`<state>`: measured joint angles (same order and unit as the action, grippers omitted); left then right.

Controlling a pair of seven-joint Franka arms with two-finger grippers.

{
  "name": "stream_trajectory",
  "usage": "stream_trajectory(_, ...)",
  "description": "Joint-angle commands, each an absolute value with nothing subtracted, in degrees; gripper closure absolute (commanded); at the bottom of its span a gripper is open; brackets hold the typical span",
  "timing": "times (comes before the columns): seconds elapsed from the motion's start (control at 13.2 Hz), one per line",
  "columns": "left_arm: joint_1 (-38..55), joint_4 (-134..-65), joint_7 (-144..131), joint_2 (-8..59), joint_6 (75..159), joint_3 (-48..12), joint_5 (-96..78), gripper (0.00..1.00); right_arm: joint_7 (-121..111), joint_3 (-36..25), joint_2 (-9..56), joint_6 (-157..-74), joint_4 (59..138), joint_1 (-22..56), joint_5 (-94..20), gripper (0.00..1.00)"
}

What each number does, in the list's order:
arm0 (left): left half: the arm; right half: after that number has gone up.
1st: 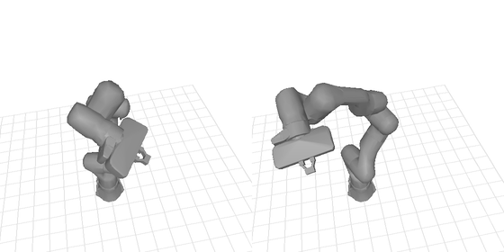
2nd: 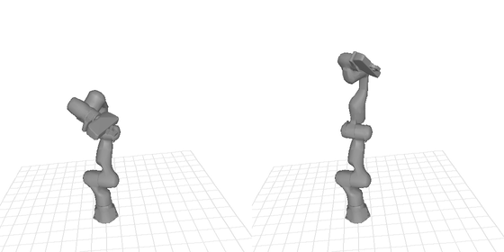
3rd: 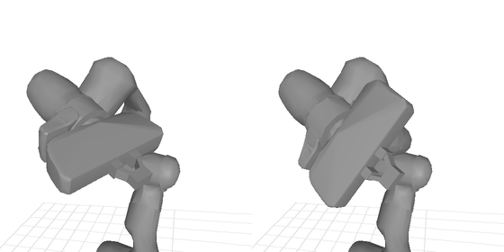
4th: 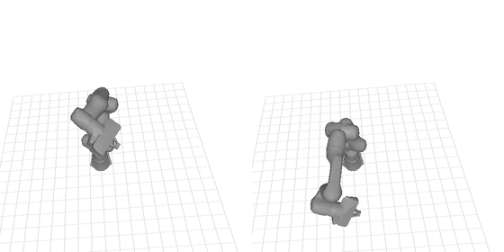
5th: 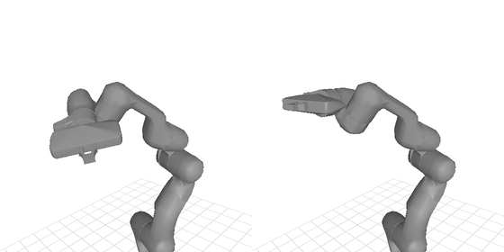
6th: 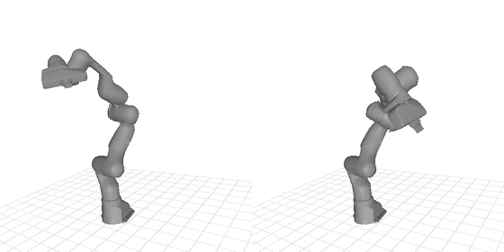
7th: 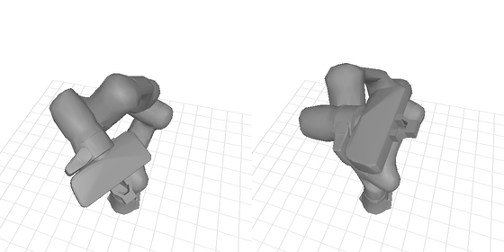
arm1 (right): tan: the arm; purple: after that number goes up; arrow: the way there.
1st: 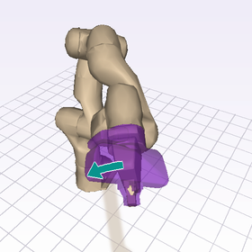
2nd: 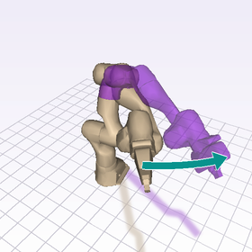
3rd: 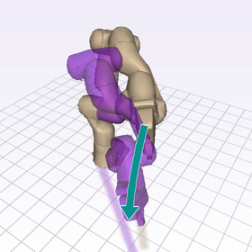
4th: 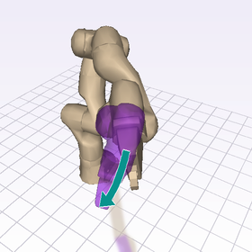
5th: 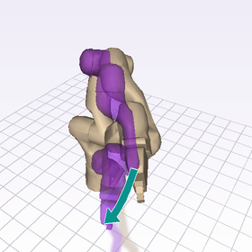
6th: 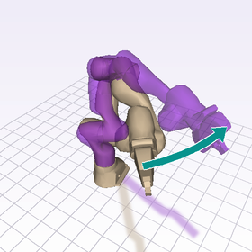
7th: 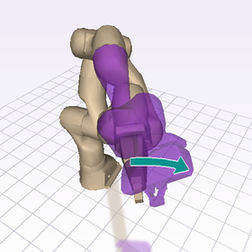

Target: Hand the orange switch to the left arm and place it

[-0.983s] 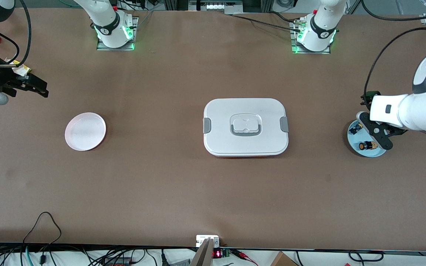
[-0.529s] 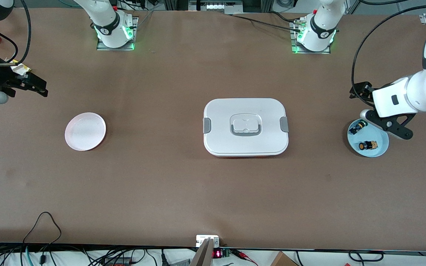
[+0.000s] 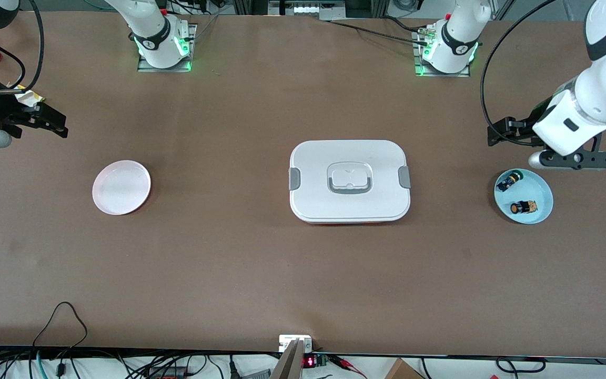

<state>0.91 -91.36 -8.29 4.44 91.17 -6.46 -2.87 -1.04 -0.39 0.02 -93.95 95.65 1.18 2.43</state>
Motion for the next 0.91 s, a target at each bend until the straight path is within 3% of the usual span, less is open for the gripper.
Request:
stream_trajectory(0.0, 3.9, -102.3, -9.0, -3.1, 102.8, -3.7, -4.4, 0.00, -2.0, -0.1, -0.4, -93.0, 95.1, 0.9, 1.6, 0.00)
stream_trajectory(0.15, 4.5, -104.7, -9.0, -5.4, 102.8, -3.0, -4.0, 0.00, -2.1, -0.2, -0.4, -93.0, 95.1, 0.8, 1.6, 0.00)
stream_trajectory(0.53, 3.8, -103.1, -9.3, -4.0, 96.6, -3.3, 0.1, 0.00, -2.1, -0.2, -0.4, -93.0, 95.1, 0.8, 1.6, 0.00)
stream_trajectory(0.83, 3.6, -102.4, -8.9, -3.6, 96.6, -3.1, 0.2, 0.00, -2.1, -0.2, -0.4, -93.1, 95.1, 0.7, 1.5, 0.00)
